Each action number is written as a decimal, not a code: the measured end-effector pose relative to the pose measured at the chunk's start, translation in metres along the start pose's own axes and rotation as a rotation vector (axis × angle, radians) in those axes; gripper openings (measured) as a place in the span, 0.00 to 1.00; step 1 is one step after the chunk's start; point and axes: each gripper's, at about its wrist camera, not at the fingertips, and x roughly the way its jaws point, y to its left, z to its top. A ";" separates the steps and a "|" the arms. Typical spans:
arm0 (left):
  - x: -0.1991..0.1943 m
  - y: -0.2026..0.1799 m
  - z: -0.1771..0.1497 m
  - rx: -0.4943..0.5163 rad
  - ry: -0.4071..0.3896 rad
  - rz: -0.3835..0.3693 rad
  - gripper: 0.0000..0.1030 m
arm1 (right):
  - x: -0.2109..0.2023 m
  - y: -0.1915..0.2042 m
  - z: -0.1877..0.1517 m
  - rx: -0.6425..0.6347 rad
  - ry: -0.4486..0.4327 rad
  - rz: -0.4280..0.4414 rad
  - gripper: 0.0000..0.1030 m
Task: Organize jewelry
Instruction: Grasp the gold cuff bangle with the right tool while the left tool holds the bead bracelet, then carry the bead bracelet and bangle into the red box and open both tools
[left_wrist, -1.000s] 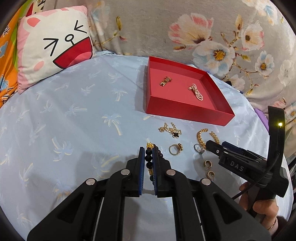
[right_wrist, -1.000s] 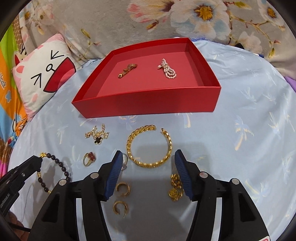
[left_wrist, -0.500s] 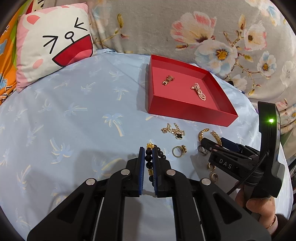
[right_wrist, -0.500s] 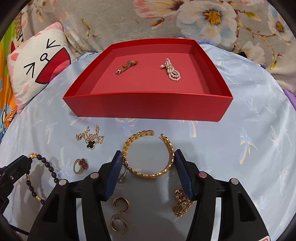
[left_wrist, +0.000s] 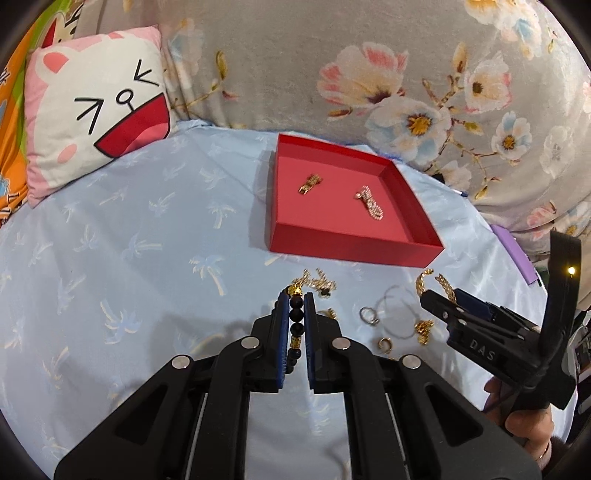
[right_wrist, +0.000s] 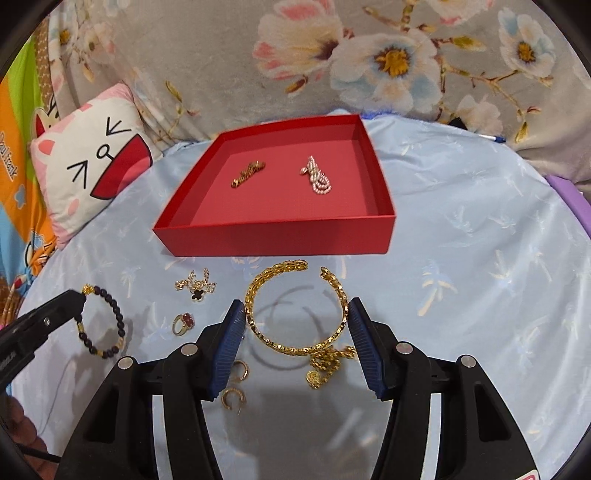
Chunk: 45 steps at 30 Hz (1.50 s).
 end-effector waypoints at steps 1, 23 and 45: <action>-0.003 -0.002 0.004 0.003 -0.006 -0.009 0.07 | -0.004 -0.002 0.001 0.002 -0.005 0.004 0.54; 0.068 -0.059 0.132 0.079 -0.089 -0.143 0.07 | 0.038 -0.021 0.100 0.033 -0.055 0.074 0.54; 0.166 -0.027 0.126 0.008 0.018 -0.056 0.16 | 0.123 -0.008 0.103 -0.049 0.039 0.004 0.56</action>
